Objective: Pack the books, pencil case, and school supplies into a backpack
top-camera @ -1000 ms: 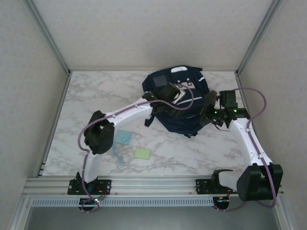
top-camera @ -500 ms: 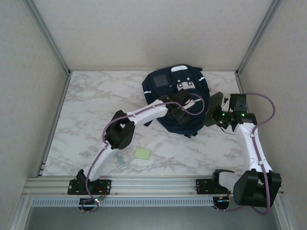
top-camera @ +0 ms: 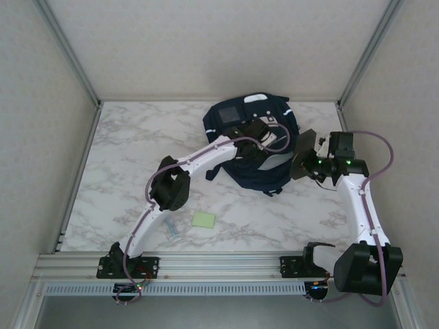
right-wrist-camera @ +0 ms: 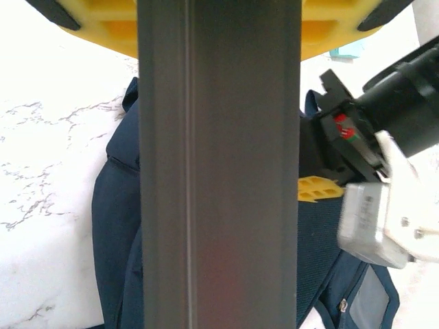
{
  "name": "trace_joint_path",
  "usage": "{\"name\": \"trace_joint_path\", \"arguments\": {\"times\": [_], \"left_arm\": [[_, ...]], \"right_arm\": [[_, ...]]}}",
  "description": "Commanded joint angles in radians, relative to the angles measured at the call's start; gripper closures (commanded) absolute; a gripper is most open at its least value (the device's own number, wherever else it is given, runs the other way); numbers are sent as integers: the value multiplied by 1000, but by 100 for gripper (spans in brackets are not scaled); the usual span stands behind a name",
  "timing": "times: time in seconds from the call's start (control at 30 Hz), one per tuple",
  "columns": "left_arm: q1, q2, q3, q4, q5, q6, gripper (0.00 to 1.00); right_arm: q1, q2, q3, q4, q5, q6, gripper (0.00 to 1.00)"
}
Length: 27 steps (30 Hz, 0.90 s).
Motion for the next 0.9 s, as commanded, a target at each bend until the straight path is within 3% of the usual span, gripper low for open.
{"name": "trace_joint_path", "arguments": {"times": [0.0, 0.17, 0.37, 0.57, 0.87], "left_arm": [[109, -94, 131, -45, 37, -138, 100], [156, -30, 355, -157, 148, -218, 100], [156, -53, 393, -121, 249, -257, 100], [156, -80, 393, -135, 265, -235, 100], [156, -99, 394, -112, 260, -222, 100]], "right_arm": [[-5, -17, 35, -7, -38, -13, 95], [-3, 30, 21, 80, -175, 40, 95], [45, 161, -12, 393, -321, 180, 95], [163, 395, 149, 515, -306, 205, 94], [226, 715, 305, 689, -282, 309, 92]]}}
